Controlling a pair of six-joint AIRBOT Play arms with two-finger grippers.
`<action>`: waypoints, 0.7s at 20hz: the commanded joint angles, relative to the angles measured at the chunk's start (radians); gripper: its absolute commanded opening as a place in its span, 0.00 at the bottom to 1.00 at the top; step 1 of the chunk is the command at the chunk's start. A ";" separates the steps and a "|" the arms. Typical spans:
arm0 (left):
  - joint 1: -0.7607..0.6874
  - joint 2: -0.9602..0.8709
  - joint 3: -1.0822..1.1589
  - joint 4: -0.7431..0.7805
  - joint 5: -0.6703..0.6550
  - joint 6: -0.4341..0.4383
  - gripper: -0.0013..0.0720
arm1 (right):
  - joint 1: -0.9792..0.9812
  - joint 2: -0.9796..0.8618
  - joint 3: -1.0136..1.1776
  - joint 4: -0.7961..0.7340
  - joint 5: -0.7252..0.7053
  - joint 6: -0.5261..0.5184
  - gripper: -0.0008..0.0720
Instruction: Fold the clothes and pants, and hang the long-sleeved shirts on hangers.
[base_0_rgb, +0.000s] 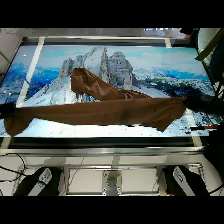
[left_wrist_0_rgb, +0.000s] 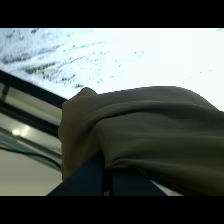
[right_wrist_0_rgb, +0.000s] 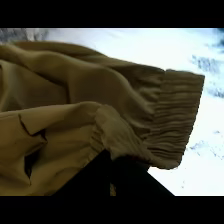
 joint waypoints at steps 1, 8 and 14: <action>0.075 0.078 -0.199 0.026 -0.032 0.001 0.03 | 0.000 0.082 -0.158 -0.084 0.129 -0.004 0.07; 0.084 0.043 -0.362 0.022 0.196 -0.028 0.03 | 0.000 0.078 -0.274 -0.101 0.349 -0.003 0.07; 0.084 0.042 -0.186 -0.169 0.270 -0.060 0.97 | -0.001 0.079 -0.130 -0.166 0.476 0.062 0.68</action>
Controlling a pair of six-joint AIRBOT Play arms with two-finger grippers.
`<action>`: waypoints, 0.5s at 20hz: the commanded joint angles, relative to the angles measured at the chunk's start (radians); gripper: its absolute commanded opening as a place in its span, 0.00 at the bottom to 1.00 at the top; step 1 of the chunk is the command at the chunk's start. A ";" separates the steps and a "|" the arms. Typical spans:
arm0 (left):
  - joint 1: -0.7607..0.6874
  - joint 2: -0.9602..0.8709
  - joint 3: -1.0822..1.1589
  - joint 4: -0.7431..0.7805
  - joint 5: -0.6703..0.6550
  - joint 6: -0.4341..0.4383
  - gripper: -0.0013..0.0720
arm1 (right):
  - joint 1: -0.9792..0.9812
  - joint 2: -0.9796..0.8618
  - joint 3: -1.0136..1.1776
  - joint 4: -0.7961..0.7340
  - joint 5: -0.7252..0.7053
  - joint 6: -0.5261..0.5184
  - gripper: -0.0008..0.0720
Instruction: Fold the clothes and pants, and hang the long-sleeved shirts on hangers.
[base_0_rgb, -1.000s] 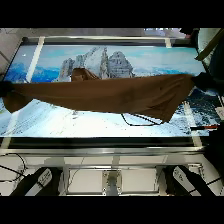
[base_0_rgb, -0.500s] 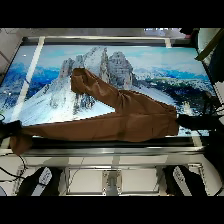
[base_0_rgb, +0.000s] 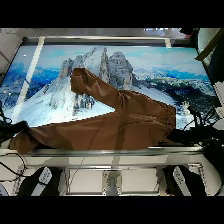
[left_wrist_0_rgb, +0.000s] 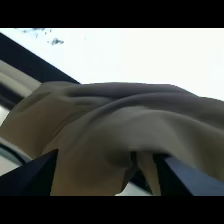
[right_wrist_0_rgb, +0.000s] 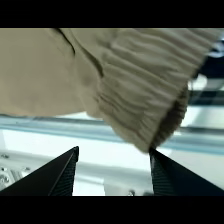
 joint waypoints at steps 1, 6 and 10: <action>0.001 -0.002 0.170 -0.112 0.060 -0.011 0.97 | 0.000 0.001 0.152 -0.079 0.093 0.044 0.68; -0.020 -0.061 0.431 -0.549 0.257 0.068 0.97 | 0.000 -0.002 0.418 -0.084 -0.266 0.159 0.68; -0.265 -0.287 0.454 -0.676 0.200 0.110 0.97 | 0.001 -0.090 0.419 0.121 -0.350 0.158 0.68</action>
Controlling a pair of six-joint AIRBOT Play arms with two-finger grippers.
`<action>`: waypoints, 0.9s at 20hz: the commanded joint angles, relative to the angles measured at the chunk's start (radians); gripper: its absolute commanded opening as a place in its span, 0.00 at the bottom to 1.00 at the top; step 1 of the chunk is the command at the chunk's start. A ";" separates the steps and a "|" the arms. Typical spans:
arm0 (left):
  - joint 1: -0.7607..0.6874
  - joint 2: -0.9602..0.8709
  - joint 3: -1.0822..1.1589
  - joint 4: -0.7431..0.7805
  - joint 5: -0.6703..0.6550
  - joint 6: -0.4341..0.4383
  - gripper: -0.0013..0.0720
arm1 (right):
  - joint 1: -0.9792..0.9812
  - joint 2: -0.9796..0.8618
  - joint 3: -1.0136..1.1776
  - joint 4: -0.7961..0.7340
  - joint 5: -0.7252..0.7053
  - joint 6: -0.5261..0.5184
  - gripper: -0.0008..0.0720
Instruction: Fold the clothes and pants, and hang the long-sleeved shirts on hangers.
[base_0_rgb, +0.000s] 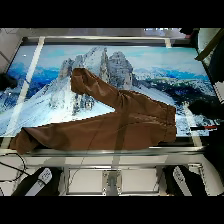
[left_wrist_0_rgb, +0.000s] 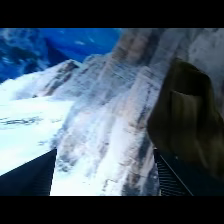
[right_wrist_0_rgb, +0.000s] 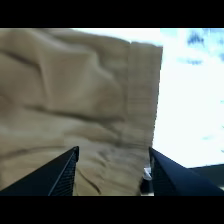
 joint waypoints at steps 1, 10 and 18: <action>-0.212 -0.189 0.041 -0.144 0.008 0.037 0.97 | 0.001 -0.086 0.033 0.143 -0.072 0.019 0.68; -0.495 -0.595 0.056 -0.270 0.504 -0.264 0.97 | 0.001 -0.179 0.033 0.149 -0.021 -0.045 0.68; -0.495 -0.687 0.085 -0.269 0.592 -0.264 0.97 | 0.001 -0.179 0.033 0.156 -0.079 -0.055 0.67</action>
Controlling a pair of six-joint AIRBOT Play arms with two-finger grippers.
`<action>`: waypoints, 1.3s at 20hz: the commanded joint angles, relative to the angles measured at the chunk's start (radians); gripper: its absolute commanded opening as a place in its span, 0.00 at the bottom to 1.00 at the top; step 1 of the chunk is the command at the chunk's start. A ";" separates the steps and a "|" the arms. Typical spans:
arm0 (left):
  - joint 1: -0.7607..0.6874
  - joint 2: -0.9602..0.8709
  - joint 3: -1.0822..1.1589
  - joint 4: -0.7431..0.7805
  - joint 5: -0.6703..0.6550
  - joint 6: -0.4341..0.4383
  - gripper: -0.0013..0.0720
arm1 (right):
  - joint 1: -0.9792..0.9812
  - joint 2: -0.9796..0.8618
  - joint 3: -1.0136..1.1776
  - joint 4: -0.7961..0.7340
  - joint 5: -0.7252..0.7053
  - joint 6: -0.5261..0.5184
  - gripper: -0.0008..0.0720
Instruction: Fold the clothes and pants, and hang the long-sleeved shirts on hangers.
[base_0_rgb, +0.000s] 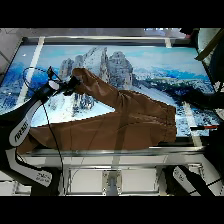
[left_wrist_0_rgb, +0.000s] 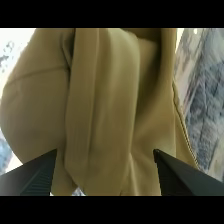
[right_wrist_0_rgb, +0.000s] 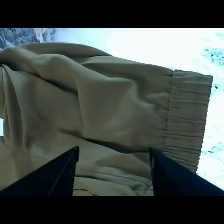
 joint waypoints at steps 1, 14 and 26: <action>-0.004 -0.050 0.034 -0.010 0.055 -0.009 0.97 | 0.001 -0.001 0.000 0.007 -0.035 -0.004 0.67; 0.078 0.138 0.180 0.082 0.025 0.243 0.03 | 0.001 -0.001 0.000 0.007 -0.038 -0.004 0.67; 0.142 0.373 0.112 0.497 -0.645 0.231 0.03 | 0.039 -0.322 -0.132 0.290 -0.238 -0.204 0.67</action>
